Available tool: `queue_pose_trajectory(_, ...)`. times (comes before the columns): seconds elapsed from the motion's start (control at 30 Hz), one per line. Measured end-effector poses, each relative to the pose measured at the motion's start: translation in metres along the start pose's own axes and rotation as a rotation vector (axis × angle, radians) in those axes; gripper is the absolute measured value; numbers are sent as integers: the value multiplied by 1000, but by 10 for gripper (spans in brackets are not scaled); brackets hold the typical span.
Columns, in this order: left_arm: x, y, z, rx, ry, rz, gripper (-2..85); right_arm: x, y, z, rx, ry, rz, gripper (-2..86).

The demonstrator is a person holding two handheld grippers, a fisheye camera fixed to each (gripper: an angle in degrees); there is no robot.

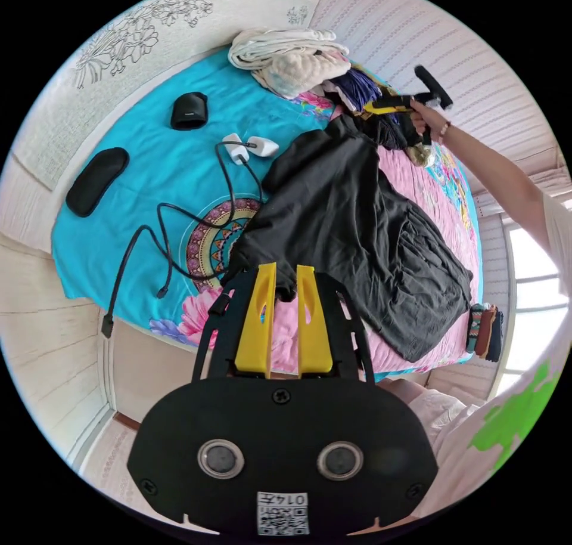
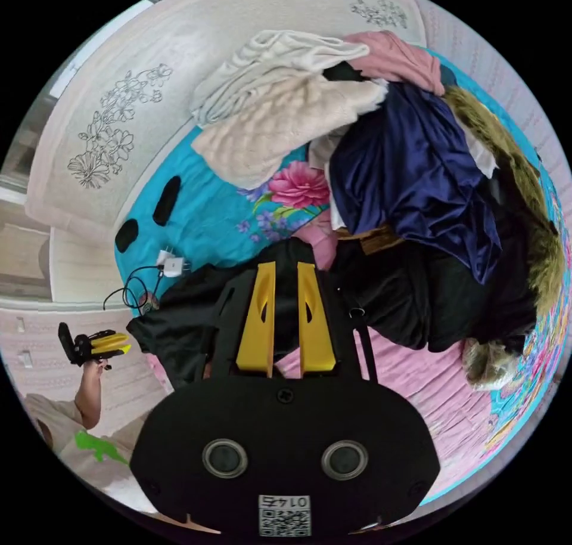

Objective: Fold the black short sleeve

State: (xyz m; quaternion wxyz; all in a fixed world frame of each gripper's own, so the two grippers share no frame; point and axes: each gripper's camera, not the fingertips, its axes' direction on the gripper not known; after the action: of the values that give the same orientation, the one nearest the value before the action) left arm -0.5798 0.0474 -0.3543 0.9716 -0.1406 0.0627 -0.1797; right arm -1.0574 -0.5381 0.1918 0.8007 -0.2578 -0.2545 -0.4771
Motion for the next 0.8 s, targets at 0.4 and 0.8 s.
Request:
queue_pose_trajectory(0.4,85,-45,59,-97,-53,108,81,-128,76,55,-135,-41,-257,112)
queue_pose_trajectory(0.8,140,-69,98,-107,-51,134,77,-221,58,79,-194,104,-418,109)
